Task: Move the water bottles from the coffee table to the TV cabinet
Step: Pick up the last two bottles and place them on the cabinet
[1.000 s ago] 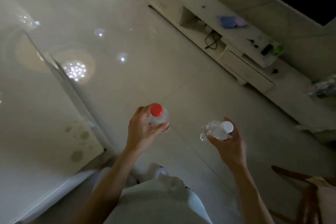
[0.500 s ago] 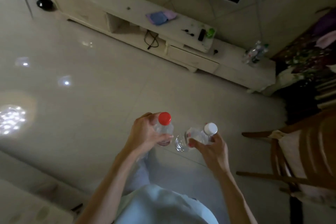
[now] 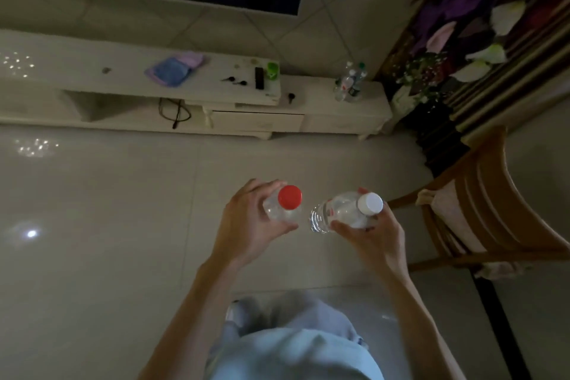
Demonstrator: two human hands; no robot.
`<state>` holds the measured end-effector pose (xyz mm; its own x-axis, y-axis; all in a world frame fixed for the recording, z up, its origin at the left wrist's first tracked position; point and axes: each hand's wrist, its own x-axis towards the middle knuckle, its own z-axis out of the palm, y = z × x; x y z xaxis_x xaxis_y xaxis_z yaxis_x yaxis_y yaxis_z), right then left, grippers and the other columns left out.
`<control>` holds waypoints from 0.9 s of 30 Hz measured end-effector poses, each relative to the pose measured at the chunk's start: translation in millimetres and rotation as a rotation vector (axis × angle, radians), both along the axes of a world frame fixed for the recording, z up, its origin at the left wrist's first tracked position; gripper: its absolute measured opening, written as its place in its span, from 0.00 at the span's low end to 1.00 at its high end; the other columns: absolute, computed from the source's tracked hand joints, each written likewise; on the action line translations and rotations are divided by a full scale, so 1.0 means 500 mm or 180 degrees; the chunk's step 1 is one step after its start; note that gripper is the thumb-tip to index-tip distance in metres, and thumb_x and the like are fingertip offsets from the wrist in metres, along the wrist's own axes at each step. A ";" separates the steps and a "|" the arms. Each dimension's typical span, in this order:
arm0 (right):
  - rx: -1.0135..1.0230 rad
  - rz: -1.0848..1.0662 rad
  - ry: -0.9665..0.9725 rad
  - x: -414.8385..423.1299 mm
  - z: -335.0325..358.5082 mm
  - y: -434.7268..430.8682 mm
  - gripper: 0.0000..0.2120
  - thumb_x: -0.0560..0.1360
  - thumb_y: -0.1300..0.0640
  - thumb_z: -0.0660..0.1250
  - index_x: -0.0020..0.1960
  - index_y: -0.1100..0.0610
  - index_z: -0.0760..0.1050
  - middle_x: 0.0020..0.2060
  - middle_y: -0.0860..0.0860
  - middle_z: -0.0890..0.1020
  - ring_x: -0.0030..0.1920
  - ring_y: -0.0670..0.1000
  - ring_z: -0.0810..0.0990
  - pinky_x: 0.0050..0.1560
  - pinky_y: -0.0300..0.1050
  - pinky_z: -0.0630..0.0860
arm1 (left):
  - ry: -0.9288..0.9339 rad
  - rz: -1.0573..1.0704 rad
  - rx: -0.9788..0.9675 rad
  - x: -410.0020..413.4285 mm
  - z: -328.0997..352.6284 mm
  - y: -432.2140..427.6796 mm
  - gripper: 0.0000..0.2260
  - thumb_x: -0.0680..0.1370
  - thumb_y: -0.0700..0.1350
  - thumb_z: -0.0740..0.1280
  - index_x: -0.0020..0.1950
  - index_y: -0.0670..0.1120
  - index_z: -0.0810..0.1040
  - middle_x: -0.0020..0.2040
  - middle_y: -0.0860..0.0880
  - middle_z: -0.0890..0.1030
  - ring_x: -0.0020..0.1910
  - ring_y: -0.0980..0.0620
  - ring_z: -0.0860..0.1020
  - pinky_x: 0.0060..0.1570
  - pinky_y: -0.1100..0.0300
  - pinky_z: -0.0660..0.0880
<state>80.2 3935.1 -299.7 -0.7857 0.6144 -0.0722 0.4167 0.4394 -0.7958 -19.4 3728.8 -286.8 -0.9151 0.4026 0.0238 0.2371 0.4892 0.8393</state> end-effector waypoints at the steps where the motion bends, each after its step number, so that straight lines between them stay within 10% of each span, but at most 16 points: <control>1: -0.0047 -0.0057 0.0025 -0.005 -0.005 0.005 0.31 0.58 0.48 0.82 0.57 0.38 0.75 0.52 0.44 0.83 0.51 0.47 0.82 0.52 0.43 0.78 | -0.0019 -0.0061 -0.0025 -0.015 0.001 0.013 0.30 0.58 0.51 0.81 0.59 0.53 0.80 0.50 0.58 0.78 0.46 0.61 0.77 0.47 0.69 0.71; 9: -0.0203 -0.0387 0.0011 -0.056 -0.064 0.093 0.20 0.58 0.47 0.81 0.42 0.40 0.73 0.43 0.44 0.80 0.45 0.49 0.80 0.47 0.52 0.80 | -0.0390 -0.0280 -0.0148 -0.099 -0.039 0.141 0.25 0.57 0.50 0.81 0.52 0.54 0.82 0.44 0.55 0.80 0.43 0.56 0.78 0.44 0.66 0.73; 27: 0.0170 -0.0027 0.0091 -0.416 -0.036 0.578 0.34 0.57 0.45 0.81 0.61 0.49 0.76 0.49 0.42 0.79 0.49 0.46 0.77 0.49 0.43 0.76 | -0.0267 -0.0424 -0.0288 -0.432 0.030 0.653 0.23 0.57 0.53 0.81 0.49 0.60 0.79 0.45 0.56 0.80 0.45 0.61 0.78 0.44 0.66 0.74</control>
<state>-127.7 4224.2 -317.9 -0.7818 0.6233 -0.0168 0.3980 0.4781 -0.7830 -235.5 4055.3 -271.8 -0.8507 0.5175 -0.0923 0.2359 0.5326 0.8128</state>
